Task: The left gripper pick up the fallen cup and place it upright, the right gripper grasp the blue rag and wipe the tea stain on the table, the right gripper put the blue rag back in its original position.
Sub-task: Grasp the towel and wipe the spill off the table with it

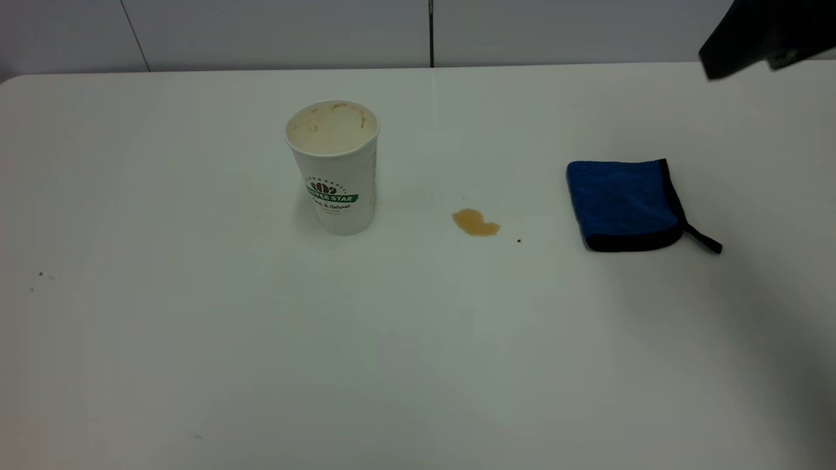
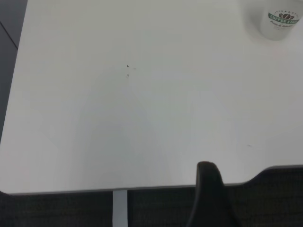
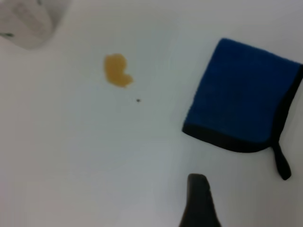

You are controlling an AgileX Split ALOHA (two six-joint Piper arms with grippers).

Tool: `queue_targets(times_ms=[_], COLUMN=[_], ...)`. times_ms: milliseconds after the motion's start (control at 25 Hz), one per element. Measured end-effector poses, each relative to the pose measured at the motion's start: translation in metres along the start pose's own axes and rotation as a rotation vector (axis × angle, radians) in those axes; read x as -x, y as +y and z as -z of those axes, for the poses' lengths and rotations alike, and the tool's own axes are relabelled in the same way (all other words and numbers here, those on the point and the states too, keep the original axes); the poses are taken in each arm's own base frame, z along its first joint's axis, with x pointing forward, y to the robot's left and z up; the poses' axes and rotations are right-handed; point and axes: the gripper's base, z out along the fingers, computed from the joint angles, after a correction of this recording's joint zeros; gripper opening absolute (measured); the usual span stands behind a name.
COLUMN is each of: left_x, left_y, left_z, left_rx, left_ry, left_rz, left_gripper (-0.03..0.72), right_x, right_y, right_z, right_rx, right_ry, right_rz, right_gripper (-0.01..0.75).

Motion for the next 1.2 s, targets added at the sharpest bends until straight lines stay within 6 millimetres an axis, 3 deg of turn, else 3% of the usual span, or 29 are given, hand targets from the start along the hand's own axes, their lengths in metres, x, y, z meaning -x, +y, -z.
queue_targets(times_ms=[200, 480, 720, 1000, 1080, 1200], left_x=[0.0, 0.0, 0.0, 0.0, 0.0, 0.0], left_y=[0.0, 0.0, 0.0, 0.0, 0.0, 0.0], left_z=[0.0, 0.0, 0.0, 0.0, 0.0, 0.0], left_rx=[0.0, 0.0, 0.0, 0.0, 0.0, 0.0], left_ry=[0.0, 0.0, 0.0, 0.0, 0.0, 0.0], left_rz=[0.0, 0.0, 0.0, 0.0, 0.0, 0.0], left_gripper=[0.507, 0.507, 0.507, 0.507, 0.507, 0.507], right_x=[-0.014, -0.004, 0.006, -0.004, -0.006, -0.007], right_y=[-0.01, -0.015, -0.023, -0.029, -0.03, -0.027], right_z=[-0.081, -0.148, -0.185, -0.217, -0.219, -0.221], right_rx=[-0.048, -0.05, -0.072, -0.104, -0.106, -0.102], right_ry=[0.106, 0.12, 0.085, 0.088, 0.091, 0.094], right_rz=[0.031, 0.098, 0.119, 0.133, 0.126, 0.132], right_gripper=[0.593, 0.593, 0.592, 0.579, 0.536, 0.359])
